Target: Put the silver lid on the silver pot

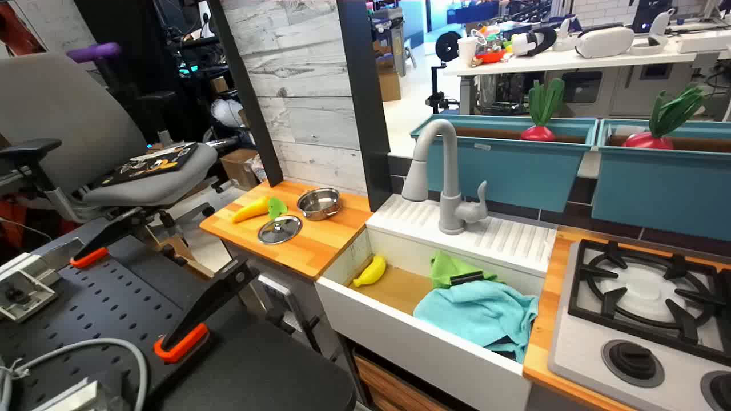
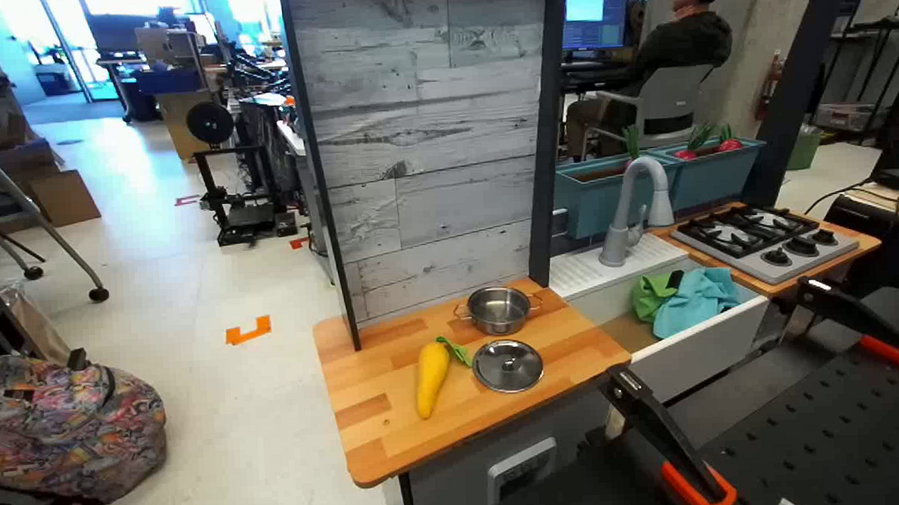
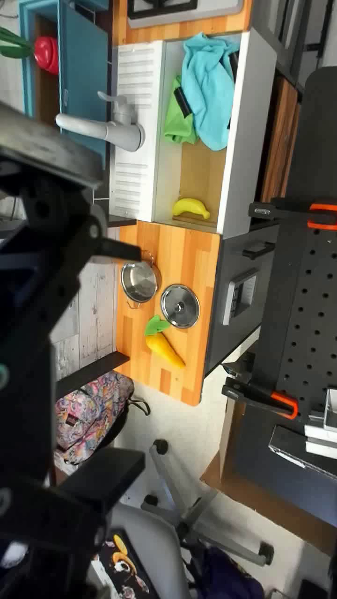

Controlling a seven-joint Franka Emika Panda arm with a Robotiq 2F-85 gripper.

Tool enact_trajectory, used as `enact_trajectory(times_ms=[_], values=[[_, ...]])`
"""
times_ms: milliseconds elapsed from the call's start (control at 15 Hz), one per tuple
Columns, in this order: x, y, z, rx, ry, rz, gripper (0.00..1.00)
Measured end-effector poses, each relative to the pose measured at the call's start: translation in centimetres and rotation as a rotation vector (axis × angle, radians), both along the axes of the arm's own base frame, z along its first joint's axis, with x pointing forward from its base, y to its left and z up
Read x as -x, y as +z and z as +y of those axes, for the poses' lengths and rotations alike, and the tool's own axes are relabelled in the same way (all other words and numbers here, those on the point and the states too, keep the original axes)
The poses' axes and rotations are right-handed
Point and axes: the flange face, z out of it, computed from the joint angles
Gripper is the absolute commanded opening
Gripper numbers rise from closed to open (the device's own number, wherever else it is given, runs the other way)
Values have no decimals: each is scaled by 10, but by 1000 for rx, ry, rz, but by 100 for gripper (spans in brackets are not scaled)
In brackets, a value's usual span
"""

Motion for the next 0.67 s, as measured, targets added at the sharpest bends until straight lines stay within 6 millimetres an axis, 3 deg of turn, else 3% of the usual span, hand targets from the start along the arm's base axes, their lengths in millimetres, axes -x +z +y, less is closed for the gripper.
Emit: enact_trajectory(times_ms=[400,667], values=[[-4,-4,3,4,4,21,100],[-19,-14,7,17,4,66,100]])
